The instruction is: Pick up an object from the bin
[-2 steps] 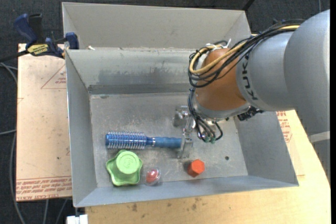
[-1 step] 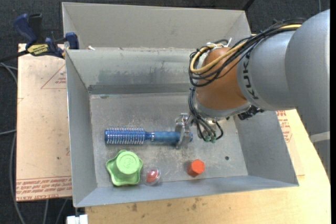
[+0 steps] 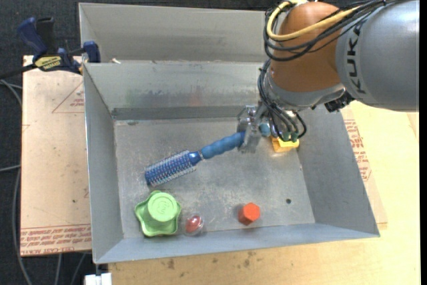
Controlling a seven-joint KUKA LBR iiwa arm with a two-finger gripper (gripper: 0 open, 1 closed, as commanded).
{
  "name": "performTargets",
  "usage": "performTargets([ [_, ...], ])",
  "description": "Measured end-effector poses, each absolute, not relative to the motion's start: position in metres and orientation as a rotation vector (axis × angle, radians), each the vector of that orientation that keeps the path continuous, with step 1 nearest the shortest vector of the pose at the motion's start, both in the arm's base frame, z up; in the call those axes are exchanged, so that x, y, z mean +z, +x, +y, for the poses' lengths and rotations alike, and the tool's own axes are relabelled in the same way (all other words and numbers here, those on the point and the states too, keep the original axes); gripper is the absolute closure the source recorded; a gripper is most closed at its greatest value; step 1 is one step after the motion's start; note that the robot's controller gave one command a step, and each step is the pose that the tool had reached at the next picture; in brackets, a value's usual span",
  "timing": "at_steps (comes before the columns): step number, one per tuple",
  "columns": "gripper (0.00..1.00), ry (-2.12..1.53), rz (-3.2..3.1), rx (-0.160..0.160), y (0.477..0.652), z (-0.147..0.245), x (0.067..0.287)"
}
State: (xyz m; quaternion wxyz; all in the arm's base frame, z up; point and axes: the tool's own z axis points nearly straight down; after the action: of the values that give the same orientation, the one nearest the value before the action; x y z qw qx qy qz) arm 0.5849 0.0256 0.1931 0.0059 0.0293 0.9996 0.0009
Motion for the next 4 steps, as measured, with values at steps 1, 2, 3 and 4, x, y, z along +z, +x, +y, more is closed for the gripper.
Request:
performTargets([
  [1, 1.00, -0.844, 3.026, 0.004, 0.589, 0.004, 0.069],
  [2, 1.00, -0.839, 3.021, 0.001, 0.550, 0.016, 0.141],
  [3, 0.00, -0.837, 3.026, 0.003, 0.550, 0.015, 0.137],
  [4, 0.00, -0.785, 3.049, 0.005, 0.519, 0.008, 0.066],
])
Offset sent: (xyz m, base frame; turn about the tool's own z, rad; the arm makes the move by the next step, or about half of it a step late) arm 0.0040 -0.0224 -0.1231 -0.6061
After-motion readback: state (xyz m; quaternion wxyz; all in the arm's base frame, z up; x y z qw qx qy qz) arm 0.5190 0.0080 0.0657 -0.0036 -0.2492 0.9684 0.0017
